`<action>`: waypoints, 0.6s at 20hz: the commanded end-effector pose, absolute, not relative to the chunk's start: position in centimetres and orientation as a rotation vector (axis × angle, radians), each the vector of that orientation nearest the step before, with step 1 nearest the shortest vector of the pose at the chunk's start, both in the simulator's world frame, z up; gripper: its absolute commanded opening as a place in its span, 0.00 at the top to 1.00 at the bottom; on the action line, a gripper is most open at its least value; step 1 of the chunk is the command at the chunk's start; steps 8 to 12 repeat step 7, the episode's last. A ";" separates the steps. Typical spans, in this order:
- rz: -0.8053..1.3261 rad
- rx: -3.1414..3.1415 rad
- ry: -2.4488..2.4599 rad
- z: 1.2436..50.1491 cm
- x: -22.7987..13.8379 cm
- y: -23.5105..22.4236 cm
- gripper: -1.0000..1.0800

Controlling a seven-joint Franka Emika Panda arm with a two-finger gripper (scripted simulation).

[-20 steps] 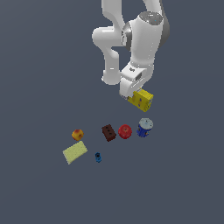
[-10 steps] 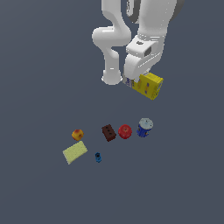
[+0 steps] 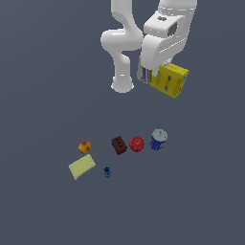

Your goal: Pick up a designated object from a clutter of objects.

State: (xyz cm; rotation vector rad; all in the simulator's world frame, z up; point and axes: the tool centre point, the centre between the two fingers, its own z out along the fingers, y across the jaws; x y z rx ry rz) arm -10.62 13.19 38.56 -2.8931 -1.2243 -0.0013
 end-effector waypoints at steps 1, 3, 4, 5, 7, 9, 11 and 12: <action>0.000 -2.893 -1.224 39.5 -10.5 13.3 1.00; 0.000 -2.894 -1.224 39.9 -10.4 13.4 1.00; 0.000 -2.894 -1.224 40.0 -10.4 13.4 1.00; 0.000 -2.894 -1.224 40.1 -10.4 13.4 1.00; 0.000 -2.894 -1.224 40.1 -10.3 13.4 1.00; 0.000 -2.894 -1.224 40.1 -10.3 13.4 1.00; 0.000 -2.894 -1.224 40.1 -10.3 13.4 1.00; 0.000 -2.894 -1.224 40.1 -10.3 13.4 1.00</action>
